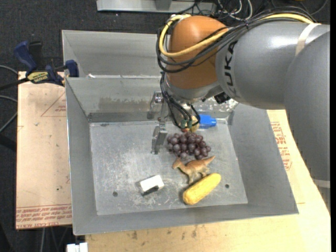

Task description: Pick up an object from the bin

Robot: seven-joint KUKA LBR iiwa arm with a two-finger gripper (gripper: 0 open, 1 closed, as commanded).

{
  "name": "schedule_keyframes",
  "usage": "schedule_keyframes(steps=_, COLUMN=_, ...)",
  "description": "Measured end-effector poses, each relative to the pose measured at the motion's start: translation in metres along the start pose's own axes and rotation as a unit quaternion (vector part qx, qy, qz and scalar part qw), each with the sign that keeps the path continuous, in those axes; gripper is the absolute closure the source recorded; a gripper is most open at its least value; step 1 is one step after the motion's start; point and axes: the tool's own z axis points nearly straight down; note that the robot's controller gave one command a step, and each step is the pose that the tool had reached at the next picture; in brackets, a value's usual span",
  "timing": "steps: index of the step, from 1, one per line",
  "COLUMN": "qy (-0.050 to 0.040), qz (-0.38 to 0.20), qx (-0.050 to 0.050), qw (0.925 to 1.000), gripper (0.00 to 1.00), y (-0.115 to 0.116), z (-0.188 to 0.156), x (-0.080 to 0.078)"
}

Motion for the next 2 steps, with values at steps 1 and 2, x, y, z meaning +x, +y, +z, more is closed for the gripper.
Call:
schedule_keyframes(steps=1, qy=0.0000, qz=0.000, qx=0.000, qw=1.0000, gripper=0.00, y=0.000, z=0.000, x=0.000)
schedule_keyframes(steps=2, qy=-0.0039, qz=-0.032, qx=-0.001, qw=0.9995, gripper=0.00, y=-0.010, z=0.016, x=-0.007)
